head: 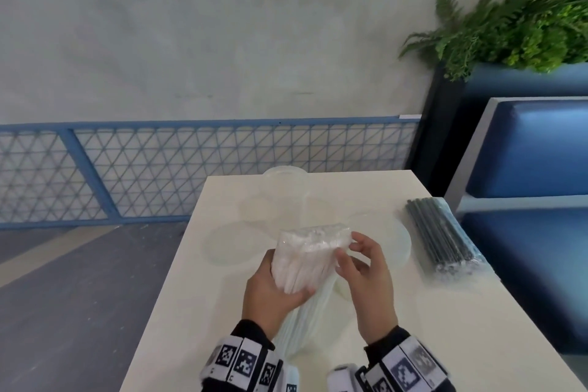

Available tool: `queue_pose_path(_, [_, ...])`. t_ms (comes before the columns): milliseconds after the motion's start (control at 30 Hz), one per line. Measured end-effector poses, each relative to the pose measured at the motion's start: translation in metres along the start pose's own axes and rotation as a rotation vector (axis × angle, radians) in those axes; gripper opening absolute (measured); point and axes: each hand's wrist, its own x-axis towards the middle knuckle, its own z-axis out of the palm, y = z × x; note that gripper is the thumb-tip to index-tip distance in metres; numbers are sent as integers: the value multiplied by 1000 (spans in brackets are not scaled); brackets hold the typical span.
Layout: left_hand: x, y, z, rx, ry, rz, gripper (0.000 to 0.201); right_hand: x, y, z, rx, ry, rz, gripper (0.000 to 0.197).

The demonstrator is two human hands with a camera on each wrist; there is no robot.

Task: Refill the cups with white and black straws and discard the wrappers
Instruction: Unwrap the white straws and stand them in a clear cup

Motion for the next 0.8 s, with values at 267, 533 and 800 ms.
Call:
queue_pose_path(267, [6, -8, 10, -12, 41, -47, 54, 22, -1, -1, 38, -76, 52, 24])
queue_pose_path(533, [11, -11, 13, 10, 43, -74, 57, 43, -1, -2, 49, -180, 120, 3])
queue_pose_path(800, [12, -22, 12, 8, 84, -137, 70, 45, 2, 2, -36, -227, 76, 8])
